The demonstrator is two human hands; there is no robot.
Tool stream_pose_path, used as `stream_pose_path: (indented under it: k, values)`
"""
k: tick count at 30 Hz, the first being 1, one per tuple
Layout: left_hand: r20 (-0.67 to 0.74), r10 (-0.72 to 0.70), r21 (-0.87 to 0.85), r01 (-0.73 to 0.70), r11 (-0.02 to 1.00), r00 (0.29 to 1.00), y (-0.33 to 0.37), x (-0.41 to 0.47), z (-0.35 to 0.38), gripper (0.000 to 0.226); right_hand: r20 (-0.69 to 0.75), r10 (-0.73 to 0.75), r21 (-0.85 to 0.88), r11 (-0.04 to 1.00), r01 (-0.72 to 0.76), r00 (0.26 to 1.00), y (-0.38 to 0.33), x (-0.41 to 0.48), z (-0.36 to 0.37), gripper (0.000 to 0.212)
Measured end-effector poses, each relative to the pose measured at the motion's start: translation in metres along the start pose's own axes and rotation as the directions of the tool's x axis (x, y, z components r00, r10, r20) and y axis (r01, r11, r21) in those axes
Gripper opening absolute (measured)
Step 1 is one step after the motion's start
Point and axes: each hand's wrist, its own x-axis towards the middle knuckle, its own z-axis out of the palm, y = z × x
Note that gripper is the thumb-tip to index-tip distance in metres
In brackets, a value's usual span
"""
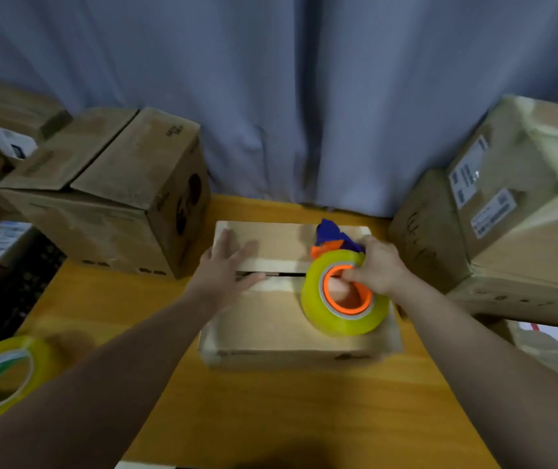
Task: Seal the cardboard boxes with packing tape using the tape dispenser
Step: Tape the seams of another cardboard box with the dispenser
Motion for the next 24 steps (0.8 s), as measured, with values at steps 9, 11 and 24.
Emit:
stream_pose_path:
  k: [9,11,24]
  values:
    - [0.204,0.191,0.52,-0.271,0.81,0.96,0.009,-0.013,-0.01,0.132,0.274,-0.296,0.528,0.842,0.115,0.915,-0.042,0.056,-0.009,0.065]
    - [0.223,0.206,0.52,-0.295,0.802,0.953,0.005,-0.02,-0.011,0.137,0.311,-0.327,0.623,0.779,0.068,0.892,-0.047,0.071,-0.001,0.057]
    - [0.295,0.305,0.518,-0.42,0.745,0.906,0.01,-0.023,0.006,0.136,0.251,-0.354,0.712,0.698,0.076,0.901,-0.045,0.108,0.037,0.042]
